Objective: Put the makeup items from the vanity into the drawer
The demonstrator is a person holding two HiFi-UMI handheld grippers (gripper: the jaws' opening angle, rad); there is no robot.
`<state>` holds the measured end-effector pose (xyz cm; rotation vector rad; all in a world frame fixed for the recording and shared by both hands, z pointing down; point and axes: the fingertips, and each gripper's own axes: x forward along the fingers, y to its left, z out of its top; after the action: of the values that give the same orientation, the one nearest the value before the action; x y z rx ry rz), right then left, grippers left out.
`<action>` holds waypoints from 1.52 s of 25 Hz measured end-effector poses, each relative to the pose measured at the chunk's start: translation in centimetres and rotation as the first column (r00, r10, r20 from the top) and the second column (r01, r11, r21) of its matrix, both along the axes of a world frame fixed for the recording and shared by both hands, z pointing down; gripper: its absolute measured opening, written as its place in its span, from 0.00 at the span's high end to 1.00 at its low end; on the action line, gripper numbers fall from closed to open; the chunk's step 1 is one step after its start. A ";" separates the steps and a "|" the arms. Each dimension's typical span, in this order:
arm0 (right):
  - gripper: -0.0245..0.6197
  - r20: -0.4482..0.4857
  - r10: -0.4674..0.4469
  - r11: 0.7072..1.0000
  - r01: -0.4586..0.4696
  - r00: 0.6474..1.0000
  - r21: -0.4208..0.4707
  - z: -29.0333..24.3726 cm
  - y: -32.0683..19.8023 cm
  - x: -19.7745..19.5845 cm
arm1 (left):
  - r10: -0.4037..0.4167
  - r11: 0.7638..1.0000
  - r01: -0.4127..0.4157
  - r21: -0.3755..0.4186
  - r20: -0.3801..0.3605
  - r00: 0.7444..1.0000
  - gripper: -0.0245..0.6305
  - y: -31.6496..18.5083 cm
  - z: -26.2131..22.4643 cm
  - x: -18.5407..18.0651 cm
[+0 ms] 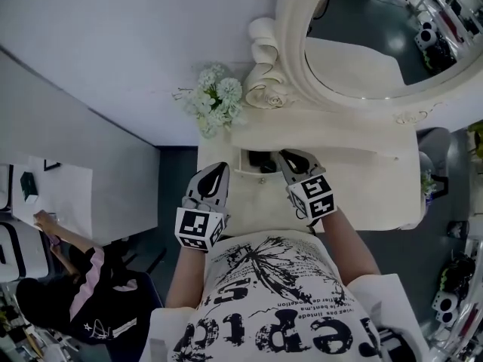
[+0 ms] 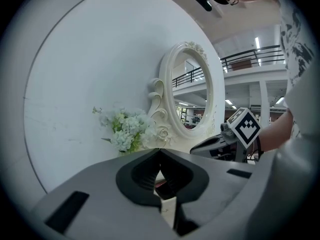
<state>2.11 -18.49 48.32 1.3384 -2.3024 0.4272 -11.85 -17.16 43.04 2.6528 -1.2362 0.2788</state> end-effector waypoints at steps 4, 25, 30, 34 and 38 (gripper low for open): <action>0.93 0.048 0.065 0.991 -0.071 0.997 0.111 -3.3 0.4 1.3 | 0.041 0.999 -0.041 0.024 0.007 0.999 0.93 -0.3 -1.0 1.3; 0.94 0.201 0.155 0.951 -0.201 0.967 0.234 -8.6 2.2 4.6 | 0.085 0.991 -0.085 0.108 0.007 0.996 0.93 -1.1 -4.7 3.6; 0.94 0.197 0.144 0.951 -0.191 0.970 0.243 -8.9 2.3 4.4 | 0.075 0.991 -0.075 0.115 0.008 0.997 0.93 -1.0 -4.8 3.7; 0.94 0.191 0.143 0.947 -0.190 0.971 0.260 -9.4 2.2 4.4 | 0.067 0.991 -0.068 0.114 0.012 0.998 0.93 -1.0 -4.8 3.7; 0.94 0.187 0.142 0.946 -0.189 0.972 0.264 -9.3 2.2 4.7 | 0.058 0.992 -0.060 0.112 0.019 0.998 0.93 -1.1 -4.8 3.7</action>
<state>6.85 -16.33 38.98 1.7013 -2.4667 0.2796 -8.12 -18.25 38.20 2.7918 -1.2146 0.2466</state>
